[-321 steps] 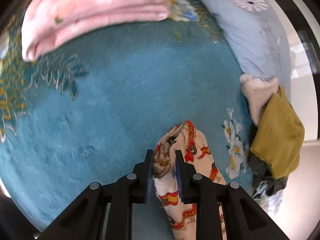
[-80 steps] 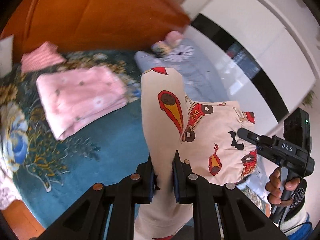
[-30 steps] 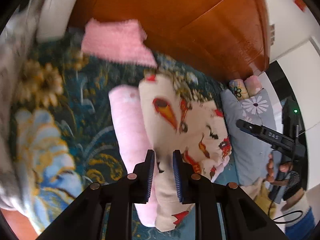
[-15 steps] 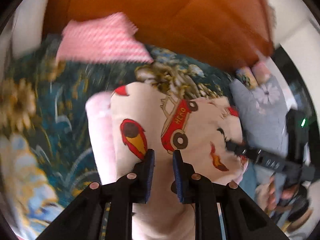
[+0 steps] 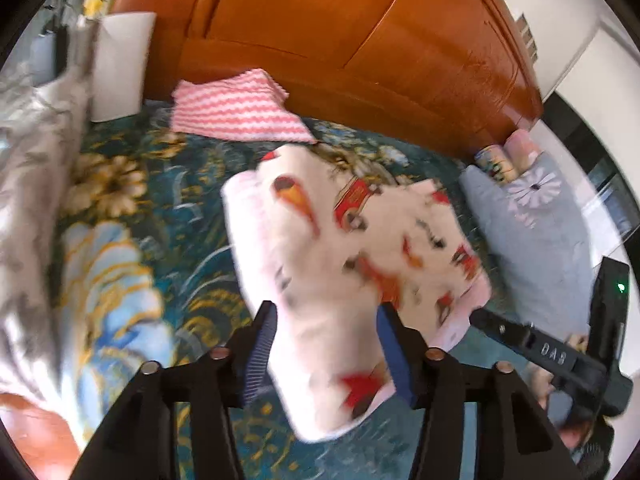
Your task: Fold clothes
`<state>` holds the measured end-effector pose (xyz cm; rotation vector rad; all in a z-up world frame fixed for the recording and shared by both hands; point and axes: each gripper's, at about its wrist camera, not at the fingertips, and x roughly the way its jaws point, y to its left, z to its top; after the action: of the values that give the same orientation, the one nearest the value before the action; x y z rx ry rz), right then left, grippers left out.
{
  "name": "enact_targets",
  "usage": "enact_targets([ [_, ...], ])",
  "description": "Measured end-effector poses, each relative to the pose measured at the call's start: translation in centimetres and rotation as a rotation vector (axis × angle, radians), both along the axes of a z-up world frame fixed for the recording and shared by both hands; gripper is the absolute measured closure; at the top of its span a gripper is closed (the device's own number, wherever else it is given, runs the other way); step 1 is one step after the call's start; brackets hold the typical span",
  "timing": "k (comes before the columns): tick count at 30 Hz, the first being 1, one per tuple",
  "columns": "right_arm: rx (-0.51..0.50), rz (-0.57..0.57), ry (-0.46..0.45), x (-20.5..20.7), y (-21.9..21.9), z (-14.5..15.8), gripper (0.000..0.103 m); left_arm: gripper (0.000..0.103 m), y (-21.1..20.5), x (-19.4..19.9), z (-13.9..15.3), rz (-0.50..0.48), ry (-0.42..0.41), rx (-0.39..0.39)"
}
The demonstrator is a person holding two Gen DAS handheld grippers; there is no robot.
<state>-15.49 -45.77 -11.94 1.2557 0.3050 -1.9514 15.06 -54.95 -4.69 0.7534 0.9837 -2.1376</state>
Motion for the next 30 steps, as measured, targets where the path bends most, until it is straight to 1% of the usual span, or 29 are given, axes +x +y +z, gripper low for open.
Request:
enact_targets([
  [1,-0.003,-0.02,-0.003,0.6,0.5,-0.4,0.047,0.034,0.4,0.2,-0.4,0.003,-0.006,-0.007],
  [2,-0.006,-0.039,-0.007,1.2,1.0,-0.8,0.043,0.031,0.9,0.3,-0.8,0.006,-0.012,-0.014],
  [3,-0.01,-0.059,-0.01,1.9,1.4,-1.3,0.03,0.025,1.3,0.5,-1.3,0.008,-0.018,-0.02],
  [4,-0.013,-0.078,-0.014,2.5,1.9,-1.7,0.024,0.02,1.7,0.6,-1.7,0.011,-0.024,-0.027],
  [5,-0.016,-0.098,-0.017,3.1,2.4,-2.1,0.019,0.019,2.0,0.6,-2.1,0.008,-0.038,-0.03],
  [8,-0.026,-0.156,-0.027,5.0,3.9,-3.4,0.014,0.011,2.2,0.6,-3.5,0.009,-0.076,-0.031],
  [10,-0.048,-0.163,-0.009,5.7,4.0,-3.7,0.014,0.0,2.4,1.2,-4.1,0.03,-0.067,-0.033],
  [14,-0.037,-0.131,0.079,7.0,3.6,-4.1,0.012,0.0,2.6,1.9,-5.1,0.073,-0.051,-0.038],
  [16,-0.039,-0.123,0.103,7.4,3.7,-4.2,0.009,0.0,2.7,2.1,-5.5,0.087,-0.045,-0.03],
  [17,-0.044,-0.121,0.118,7.5,3.7,-4.1,0.001,0.0,2.7,2.1,-5.5,0.095,-0.042,-0.031],
  [20,-0.052,-0.118,0.159,7.8,3.9,-4.0,0.0,0.0,2.9,2.0,-5.4,0.113,-0.04,-0.041],
  [22,-0.039,-0.12,0.178,7.8,3.9,-4.1,0.0,0.0,3.0,1.6,-5.4,0.107,-0.051,-0.052],
  [25,-0.02,-0.125,0.206,7.7,3.9,-4.3,0.0,0.0,3.3,1.1,-5.5,0.089,-0.052,-0.091],
  [27,-0.007,-0.128,0.222,7.6,3.9,-4.4,0.0,0.0,3.3,0.5,-5.7,0.061,-0.058,-0.122],
  [30,0.026,-0.129,0.263,7.3,4.0,-4.7,0.0,0.0,3.3,-0.4,-6.0,0.011,-0.093,-0.18],
])
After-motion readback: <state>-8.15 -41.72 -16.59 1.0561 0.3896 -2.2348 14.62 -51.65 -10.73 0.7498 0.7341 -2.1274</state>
